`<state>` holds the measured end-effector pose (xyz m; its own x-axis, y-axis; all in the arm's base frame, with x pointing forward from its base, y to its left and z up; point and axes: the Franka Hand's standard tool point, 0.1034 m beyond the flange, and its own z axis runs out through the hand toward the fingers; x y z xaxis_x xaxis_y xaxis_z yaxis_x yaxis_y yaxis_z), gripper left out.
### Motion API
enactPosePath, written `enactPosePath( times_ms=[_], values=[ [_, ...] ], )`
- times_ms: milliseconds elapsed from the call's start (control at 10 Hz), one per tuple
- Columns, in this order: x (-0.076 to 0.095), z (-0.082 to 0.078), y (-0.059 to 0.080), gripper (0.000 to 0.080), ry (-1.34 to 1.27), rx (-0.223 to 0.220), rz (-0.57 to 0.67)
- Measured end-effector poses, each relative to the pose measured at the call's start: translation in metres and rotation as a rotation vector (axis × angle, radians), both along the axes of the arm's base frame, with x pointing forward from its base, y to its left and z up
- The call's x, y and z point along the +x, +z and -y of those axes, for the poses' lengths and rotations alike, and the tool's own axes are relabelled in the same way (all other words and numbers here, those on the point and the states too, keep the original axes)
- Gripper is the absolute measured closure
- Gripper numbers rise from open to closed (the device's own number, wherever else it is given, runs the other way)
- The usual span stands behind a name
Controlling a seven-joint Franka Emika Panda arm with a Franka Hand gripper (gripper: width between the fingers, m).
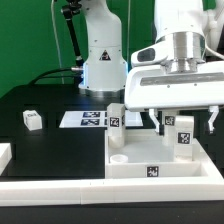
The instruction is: Assemble square table
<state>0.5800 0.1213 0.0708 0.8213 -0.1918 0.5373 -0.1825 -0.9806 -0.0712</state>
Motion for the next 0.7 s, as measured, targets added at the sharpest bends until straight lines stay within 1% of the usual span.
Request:
enactPosePath(
  times_ms=[300, 400, 500, 600, 700],
  values=[
    [-0.001, 0.000, -0.002, 0.0151, -0.001, 0.004, -0.012],
    [-0.003, -0.001, -0.002, 0.0151, -0.004, 0.058, -0.125],
    [0.000, 0.002, 0.011, 0.0151, -0.027, 0.116, -0.207],
    [0.004, 0.006, 0.014, 0.0151, -0.048, 0.125, -0.209],
    [-0.003, 0.003, 0.008, 0.0151, -0.037, 0.135, -0.270]
  ],
)
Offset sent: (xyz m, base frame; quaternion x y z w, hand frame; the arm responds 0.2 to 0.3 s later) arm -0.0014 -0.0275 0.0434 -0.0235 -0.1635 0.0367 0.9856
